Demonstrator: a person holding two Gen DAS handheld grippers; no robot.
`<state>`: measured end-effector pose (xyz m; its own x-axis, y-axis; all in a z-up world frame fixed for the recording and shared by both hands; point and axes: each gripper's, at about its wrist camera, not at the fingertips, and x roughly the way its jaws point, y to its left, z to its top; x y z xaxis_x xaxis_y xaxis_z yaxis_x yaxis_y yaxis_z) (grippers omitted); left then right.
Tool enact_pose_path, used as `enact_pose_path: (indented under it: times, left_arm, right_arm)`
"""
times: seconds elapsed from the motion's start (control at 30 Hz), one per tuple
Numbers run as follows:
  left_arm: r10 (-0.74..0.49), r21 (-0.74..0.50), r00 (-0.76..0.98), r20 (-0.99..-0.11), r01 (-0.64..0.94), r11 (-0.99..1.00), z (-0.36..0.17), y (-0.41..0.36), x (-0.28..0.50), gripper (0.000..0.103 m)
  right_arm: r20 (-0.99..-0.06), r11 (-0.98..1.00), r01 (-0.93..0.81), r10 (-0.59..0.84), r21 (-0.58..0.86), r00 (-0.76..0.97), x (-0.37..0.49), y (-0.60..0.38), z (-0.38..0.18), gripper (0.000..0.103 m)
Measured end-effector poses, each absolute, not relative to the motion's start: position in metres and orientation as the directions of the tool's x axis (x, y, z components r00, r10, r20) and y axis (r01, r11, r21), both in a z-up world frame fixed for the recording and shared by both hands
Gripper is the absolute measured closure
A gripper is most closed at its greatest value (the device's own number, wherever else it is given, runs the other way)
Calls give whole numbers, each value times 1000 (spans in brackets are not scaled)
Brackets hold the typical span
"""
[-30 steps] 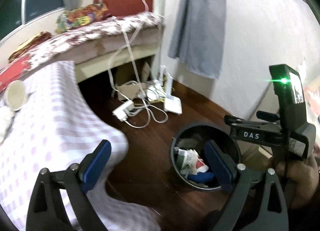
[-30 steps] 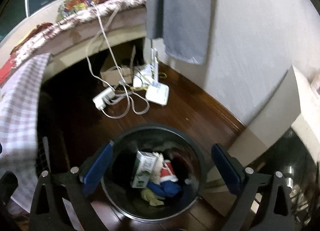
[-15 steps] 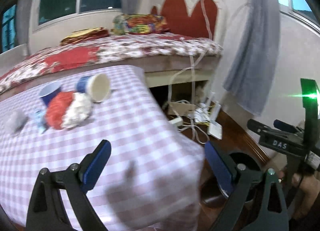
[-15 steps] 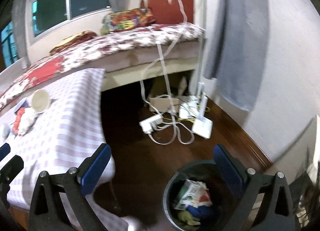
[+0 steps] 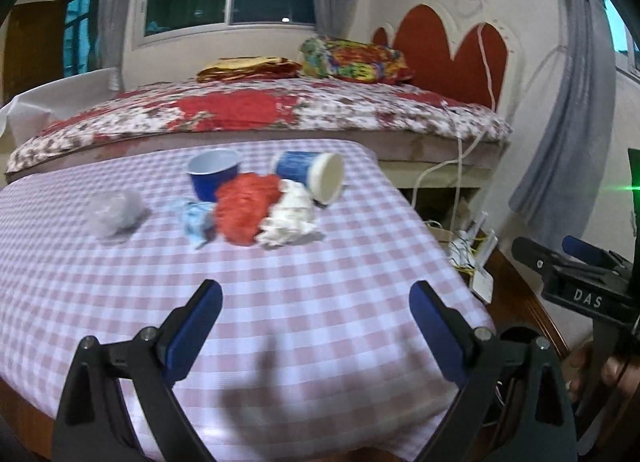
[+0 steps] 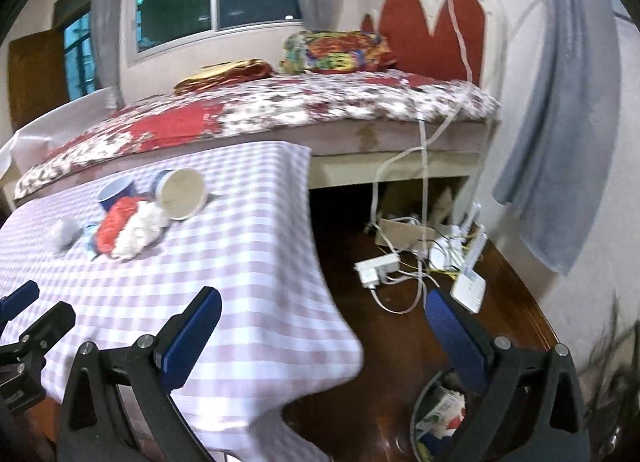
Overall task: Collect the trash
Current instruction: 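Move both tools back toward the table, then grasp the clear plastic bag with the left tool while the right tool grasps the white tissue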
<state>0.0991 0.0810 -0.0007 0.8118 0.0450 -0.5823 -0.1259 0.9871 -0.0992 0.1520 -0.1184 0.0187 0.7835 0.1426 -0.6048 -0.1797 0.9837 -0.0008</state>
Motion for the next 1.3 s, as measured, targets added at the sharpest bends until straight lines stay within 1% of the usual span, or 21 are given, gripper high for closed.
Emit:
enact_pose_path:
  times: [0.23, 0.43, 0.57, 0.63, 0.73, 0.8, 0.9, 0.93, 0.97, 1.0, 1.03, 1.23, 1.3]
  left_arm:
    - [91, -114, 814, -573, -189, 975, 0, 118, 84, 8]
    - [159, -100, 797, -582, -265, 959, -5, 155, 73, 8]
    - [188, -106, 783, -593, -307, 946, -8, 182, 66, 8]
    - [203, -108, 774, -600, -330, 938, -10, 195, 64, 8]
    - [219, -94, 751, -622, -349, 932, -14, 210, 68, 9]
    - [221, -86, 739, -637, -353, 931, -19, 220, 73, 14]
    - [216, -89, 734, -644, -351, 932, -23, 230, 79, 15]
    - [211, -92, 734, -646, -349, 933, -25, 232, 81, 15]
    - [205, -97, 735, -647, -346, 933, -26, 233, 84, 16]
    - [201, -99, 735, -648, -343, 934, -27, 234, 87, 16]
    - [197, -100, 734, -650, -340, 935, -28, 233, 90, 16]
    - [175, -112, 733, -657, -325, 939, -35, 236, 110, 16]
    - [163, -121, 733, -660, -318, 940, -36, 237, 118, 16]
  right_arm:
    - [-596, 958, -288, 229, -4, 770, 150, -69, 28, 0]
    - [-599, 913, -404, 350, 49, 720, 155, -23, 32, 0]
    - [-599, 905, -426, 341, -1, 725, 159, 1, 36, 0]
    - [-615, 900, -435, 333, -17, 714, 164, 14, 35, 0]
    - [-619, 889, -455, 334, -43, 711, 170, 30, 33, 0]
    - [-637, 882, -469, 332, -52, 696, 178, 42, 28, 0]
    - [-661, 872, -484, 322, -71, 678, 190, 60, 19, 0]
    - [-671, 870, -487, 318, -75, 670, 195, 65, 15, 3]
    - [-675, 870, -488, 318, -71, 666, 199, 69, 13, 13]
    - [-683, 870, -488, 318, -64, 658, 204, 72, 11, 19]
    - [-692, 871, -488, 315, -61, 649, 209, 74, 8, 28]
    - [-737, 875, -482, 299, -42, 606, 238, 88, -11, 30]
    - [-758, 876, -480, 288, -38, 585, 248, 93, -18, 34]
